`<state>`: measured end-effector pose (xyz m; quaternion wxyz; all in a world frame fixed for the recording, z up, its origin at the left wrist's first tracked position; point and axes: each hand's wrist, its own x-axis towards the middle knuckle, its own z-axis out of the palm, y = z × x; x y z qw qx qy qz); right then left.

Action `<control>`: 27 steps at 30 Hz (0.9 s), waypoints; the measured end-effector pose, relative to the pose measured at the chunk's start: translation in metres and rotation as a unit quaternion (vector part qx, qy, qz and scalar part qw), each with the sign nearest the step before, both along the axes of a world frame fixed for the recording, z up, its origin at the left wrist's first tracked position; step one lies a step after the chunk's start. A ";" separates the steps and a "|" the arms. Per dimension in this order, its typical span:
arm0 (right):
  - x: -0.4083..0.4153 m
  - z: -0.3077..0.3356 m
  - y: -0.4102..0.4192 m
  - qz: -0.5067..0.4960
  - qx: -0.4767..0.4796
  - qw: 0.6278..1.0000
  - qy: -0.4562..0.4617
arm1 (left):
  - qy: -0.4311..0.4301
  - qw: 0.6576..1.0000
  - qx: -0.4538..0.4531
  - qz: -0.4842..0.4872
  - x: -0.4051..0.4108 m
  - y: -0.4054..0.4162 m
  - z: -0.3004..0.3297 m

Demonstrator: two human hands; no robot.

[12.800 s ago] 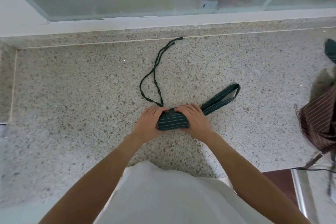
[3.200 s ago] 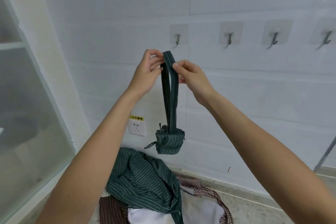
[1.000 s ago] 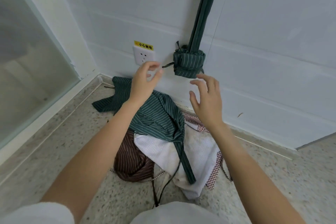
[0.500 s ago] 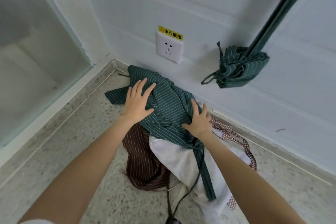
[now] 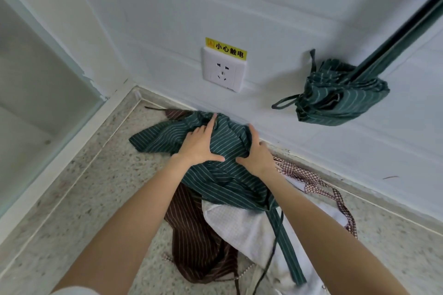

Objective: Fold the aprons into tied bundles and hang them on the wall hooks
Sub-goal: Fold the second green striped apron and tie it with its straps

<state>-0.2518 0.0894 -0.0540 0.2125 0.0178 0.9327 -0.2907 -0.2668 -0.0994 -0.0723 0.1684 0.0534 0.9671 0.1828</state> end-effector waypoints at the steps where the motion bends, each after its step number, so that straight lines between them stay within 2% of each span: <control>1: 0.000 0.000 -0.002 0.005 0.020 1.000 0.005 | 0.034 0.999 0.014 0.032 0.003 0.004 0.000; 4: 0.001 0.003 -0.003 0.007 0.035 0.998 0.056 | 0.094 0.991 0.010 0.094 0.012 0.006 0.009; 7: 0.009 0.019 0.000 0.009 -0.028 0.994 0.109 | 0.176 0.978 0.031 0.103 0.034 0.001 0.028; 13: 0.054 0.081 0.008 0.064 -0.156 0.961 0.221 | 0.337 0.925 0.119 0.125 0.101 -0.001 0.083; 15: 0.077 0.099 0.011 0.093 -0.181 0.951 0.234 | 0.344 0.919 0.134 0.136 0.128 0.001 0.101; 19: 0.135 0.112 0.023 0.155 -0.200 0.939 0.233 | 0.337 0.923 0.099 0.160 0.199 0.010 0.110; 24: 0.226 0.108 0.033 0.227 -0.173 0.930 0.230 | 0.293 0.918 0.151 0.219 0.309 0.032 0.113; 27: 0.280 0.103 0.037 0.266 -0.189 0.923 0.206 | 0.273 0.906 0.179 0.270 0.376 0.045 0.111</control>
